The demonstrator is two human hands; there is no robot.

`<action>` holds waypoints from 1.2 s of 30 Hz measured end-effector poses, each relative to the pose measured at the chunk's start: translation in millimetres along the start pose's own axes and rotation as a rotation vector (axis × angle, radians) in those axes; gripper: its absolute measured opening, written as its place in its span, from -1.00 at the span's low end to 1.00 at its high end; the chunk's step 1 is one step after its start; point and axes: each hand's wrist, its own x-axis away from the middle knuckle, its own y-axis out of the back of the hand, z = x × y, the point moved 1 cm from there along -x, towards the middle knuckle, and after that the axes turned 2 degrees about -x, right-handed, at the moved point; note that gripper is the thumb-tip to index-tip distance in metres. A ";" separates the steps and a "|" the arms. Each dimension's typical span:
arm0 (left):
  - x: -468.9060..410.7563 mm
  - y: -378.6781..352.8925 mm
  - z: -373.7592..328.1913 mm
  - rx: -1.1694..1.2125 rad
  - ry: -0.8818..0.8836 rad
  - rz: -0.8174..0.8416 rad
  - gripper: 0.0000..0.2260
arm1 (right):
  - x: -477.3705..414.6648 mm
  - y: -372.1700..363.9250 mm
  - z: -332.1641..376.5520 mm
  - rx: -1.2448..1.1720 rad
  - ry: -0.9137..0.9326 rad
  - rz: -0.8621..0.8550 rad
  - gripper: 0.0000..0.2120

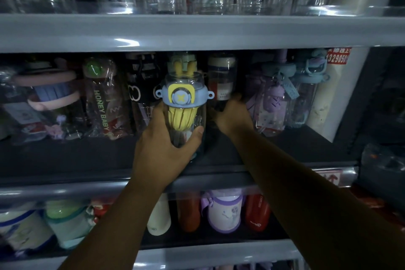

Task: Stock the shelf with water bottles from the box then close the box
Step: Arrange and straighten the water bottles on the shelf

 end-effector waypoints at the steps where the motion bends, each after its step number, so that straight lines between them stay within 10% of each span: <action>1: 0.0 -0.3 0.0 -0.002 -0.001 -0.002 -0.40 | 0.1 0.3 -0.2 -0.006 -0.004 -0.006 -0.17; 20: -0.3 -0.4 0.9 -0.008 -0.017 -0.004 -0.36 | 3.8 0.6 5.5 -0.008 0.009 -0.081 -0.05; 31: 0.5 -1.4 1.9 -0.014 -0.011 -0.014 -0.40 | 1.7 4.4 8.8 -0.042 -0.068 0.001 -0.47; 36: -0.4 -1.3 1.8 -0.019 -0.007 -0.006 -0.41 | 10.6 9.9 14.9 -0.047 -0.081 -0.023 -0.36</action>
